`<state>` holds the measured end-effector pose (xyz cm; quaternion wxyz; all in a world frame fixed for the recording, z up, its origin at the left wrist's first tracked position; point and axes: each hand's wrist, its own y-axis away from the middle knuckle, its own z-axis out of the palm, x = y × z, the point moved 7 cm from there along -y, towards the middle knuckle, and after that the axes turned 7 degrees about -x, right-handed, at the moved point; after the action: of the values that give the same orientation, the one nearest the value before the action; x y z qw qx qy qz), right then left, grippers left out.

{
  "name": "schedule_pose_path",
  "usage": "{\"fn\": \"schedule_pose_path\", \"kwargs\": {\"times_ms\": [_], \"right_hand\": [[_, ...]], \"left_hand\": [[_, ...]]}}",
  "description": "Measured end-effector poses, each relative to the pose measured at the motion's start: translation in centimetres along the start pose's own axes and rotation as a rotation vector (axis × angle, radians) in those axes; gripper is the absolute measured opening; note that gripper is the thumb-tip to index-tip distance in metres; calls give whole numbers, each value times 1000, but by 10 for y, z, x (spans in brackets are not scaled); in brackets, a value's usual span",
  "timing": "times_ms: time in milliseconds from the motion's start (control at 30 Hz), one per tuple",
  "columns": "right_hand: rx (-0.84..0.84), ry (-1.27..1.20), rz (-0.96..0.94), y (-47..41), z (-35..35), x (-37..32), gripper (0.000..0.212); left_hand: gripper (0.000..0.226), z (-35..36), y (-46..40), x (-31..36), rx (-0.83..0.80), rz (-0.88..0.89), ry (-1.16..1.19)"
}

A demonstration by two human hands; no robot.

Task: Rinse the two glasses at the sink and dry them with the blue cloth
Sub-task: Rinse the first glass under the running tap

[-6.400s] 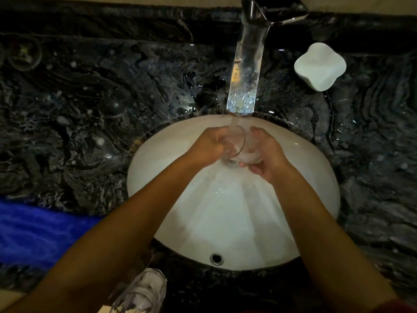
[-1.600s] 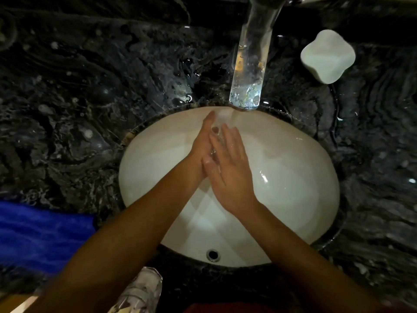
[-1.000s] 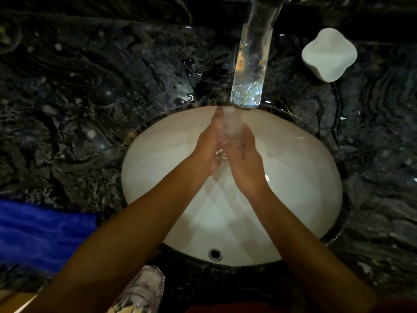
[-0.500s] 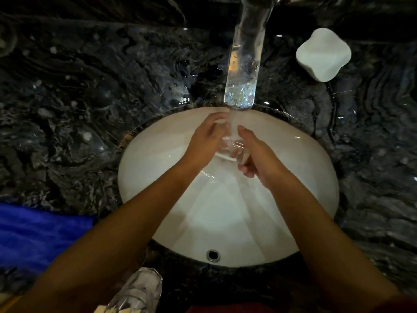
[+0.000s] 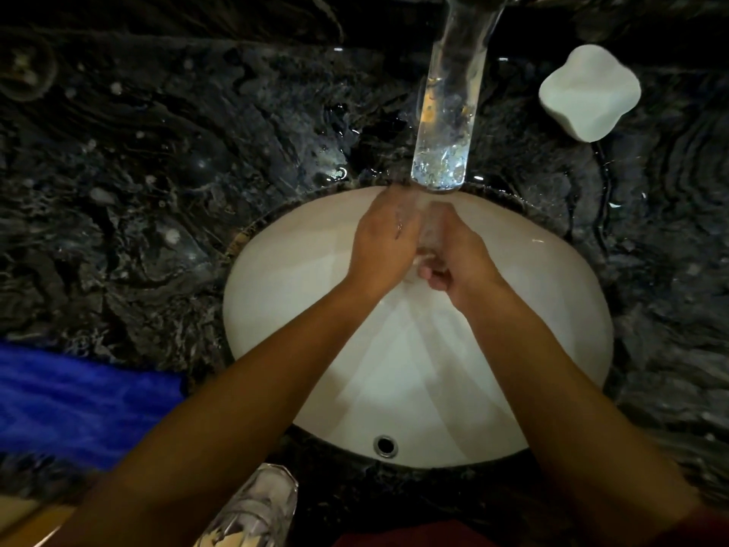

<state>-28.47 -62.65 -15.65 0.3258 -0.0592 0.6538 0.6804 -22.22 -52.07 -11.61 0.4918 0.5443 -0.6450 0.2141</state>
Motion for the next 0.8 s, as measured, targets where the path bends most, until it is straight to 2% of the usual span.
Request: {"fn": "schedule_pose_path", "kwargs": {"times_ms": [100, 167, 267, 333, 400, 433, 467, 500, 533, 600, 667, 800], "right_hand": [[125, 98, -158, 5, -8, -5, 37], [203, 234, -300, 10, -11, -14, 34], [267, 511, -547, 21, -10, -29, 25], [210, 649, -711, 29, -3, -35, 14], [152, 780, -811, 34, 1, -34, 13], [137, 834, -837, 35, 1, -34, 23], [121, 858, -844, 33, 0, -32, 38], [103, 836, -836, 32, 0, -30, 45], [87, 778, -825, 31, -1, -29, 43], [67, 592, -779, 27, -5, -28, 26], [101, 392, -603, 17, -12, -23, 19], [128, 0, -166, -3, -22, -1, 30]], "left_hand": [[18, 8, -2, -20, -84, -200, 184], [22, 14, 0, -35, -133, -374, 305], [36, 25, 8, -49, -303, -692, 600], [36, 26, 11, -51, -463, -749, 720], [41, 25, 16, -51, -610, -757, 802], [44, 25, 19, -50, -664, -751, 828], [47, 26, 21, -47, -696, -745, 839], [49, 26, 22, -47, -701, -740, 830], [46, 26, 20, -45, -680, -722, 803], [35, 22, 13, -43, -572, -639, 697], [27, 16, 5, -40, -435, -528, 541], [30, 9, -1, -28, -331, -256, 188]]}}
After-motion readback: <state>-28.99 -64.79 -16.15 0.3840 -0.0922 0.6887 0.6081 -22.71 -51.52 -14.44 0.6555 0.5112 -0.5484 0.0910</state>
